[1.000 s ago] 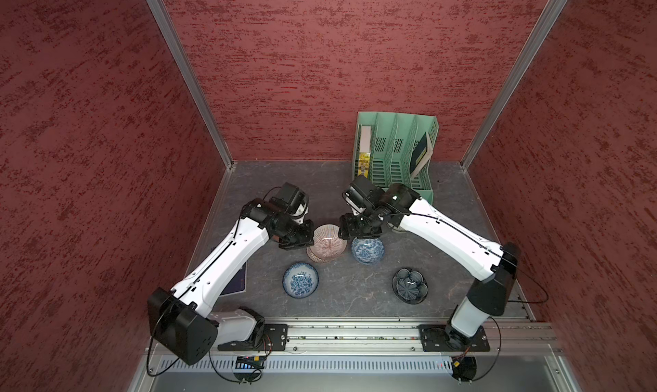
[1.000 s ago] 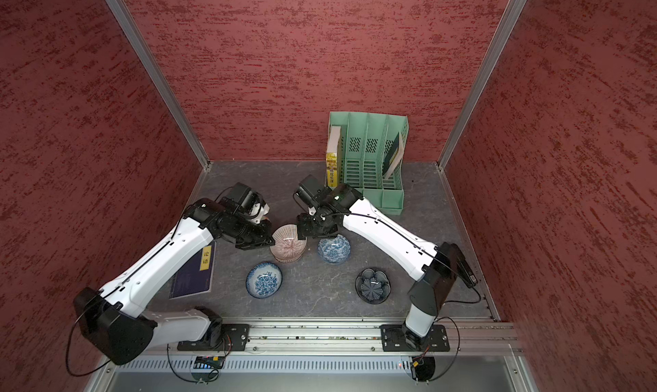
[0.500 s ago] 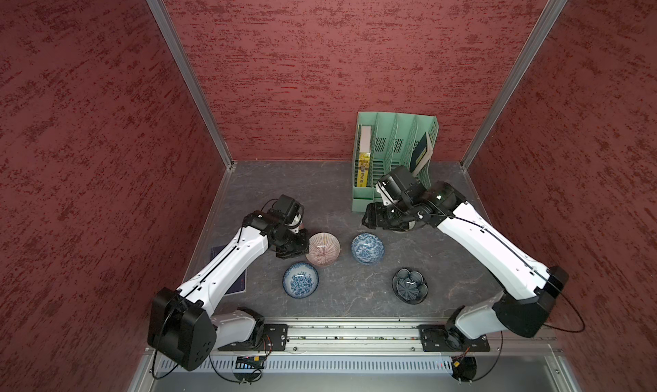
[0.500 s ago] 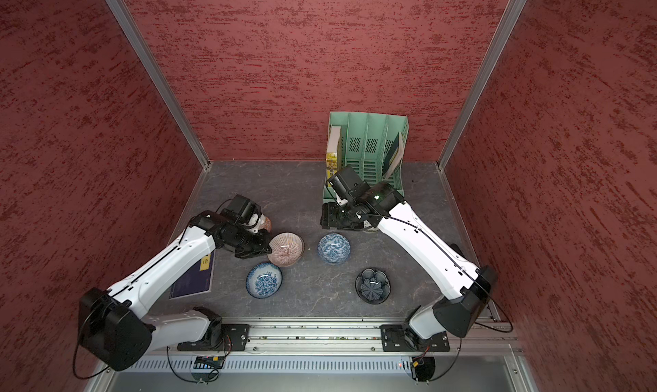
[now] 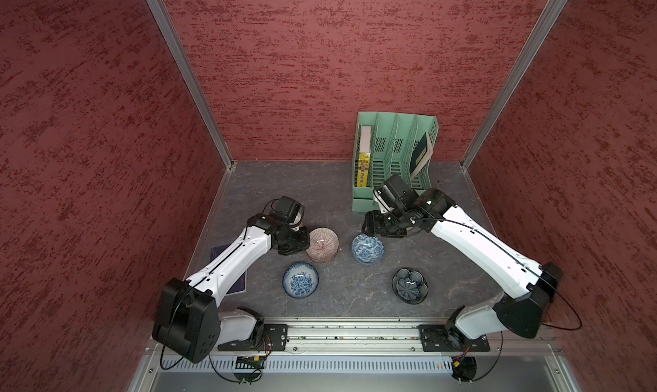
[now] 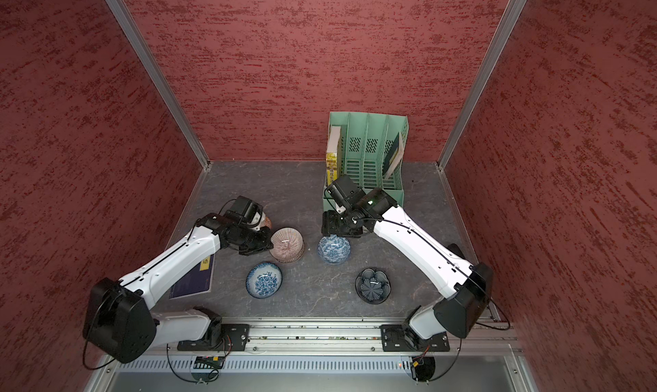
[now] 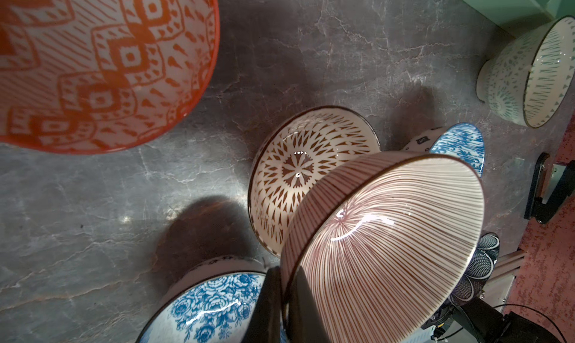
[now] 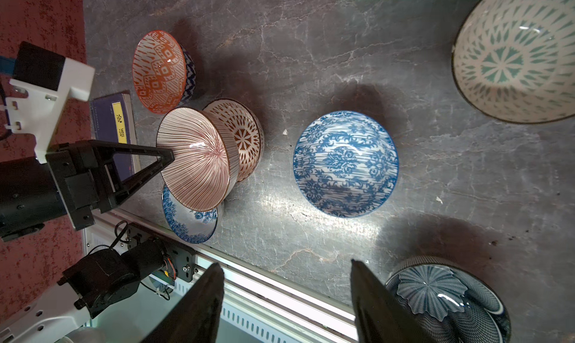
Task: Stack the bowls
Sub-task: Place the bowl on the bowl.
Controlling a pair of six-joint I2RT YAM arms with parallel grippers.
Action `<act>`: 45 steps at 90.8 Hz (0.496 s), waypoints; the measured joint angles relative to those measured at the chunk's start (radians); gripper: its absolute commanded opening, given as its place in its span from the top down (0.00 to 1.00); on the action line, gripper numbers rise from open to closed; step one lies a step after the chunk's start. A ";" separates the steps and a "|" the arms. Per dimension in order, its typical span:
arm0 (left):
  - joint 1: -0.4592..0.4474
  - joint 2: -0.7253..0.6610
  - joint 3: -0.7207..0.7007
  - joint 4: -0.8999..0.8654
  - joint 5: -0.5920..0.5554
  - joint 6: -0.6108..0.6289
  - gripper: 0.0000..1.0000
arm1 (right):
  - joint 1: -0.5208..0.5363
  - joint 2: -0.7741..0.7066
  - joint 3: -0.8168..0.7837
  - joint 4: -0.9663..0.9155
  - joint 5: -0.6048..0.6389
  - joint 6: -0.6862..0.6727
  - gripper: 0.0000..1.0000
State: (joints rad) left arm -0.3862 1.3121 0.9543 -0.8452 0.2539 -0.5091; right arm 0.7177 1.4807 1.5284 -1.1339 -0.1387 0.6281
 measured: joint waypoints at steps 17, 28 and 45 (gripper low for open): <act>0.009 0.057 -0.006 0.024 -0.002 0.002 1.00 | 0.000 -0.030 -0.018 0.013 -0.001 0.000 0.33; 0.013 0.093 -0.006 0.041 -0.008 0.002 1.00 | 0.000 -0.045 -0.031 0.023 -0.006 0.001 0.33; 0.013 0.112 -0.007 0.069 -0.016 0.002 1.00 | -0.001 -0.049 -0.058 0.029 -0.010 0.003 0.33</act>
State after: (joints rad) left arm -0.3729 1.4239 0.9474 -0.7765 0.2379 -0.5076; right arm 0.7170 1.4315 1.4700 -1.1053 -0.1486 0.6312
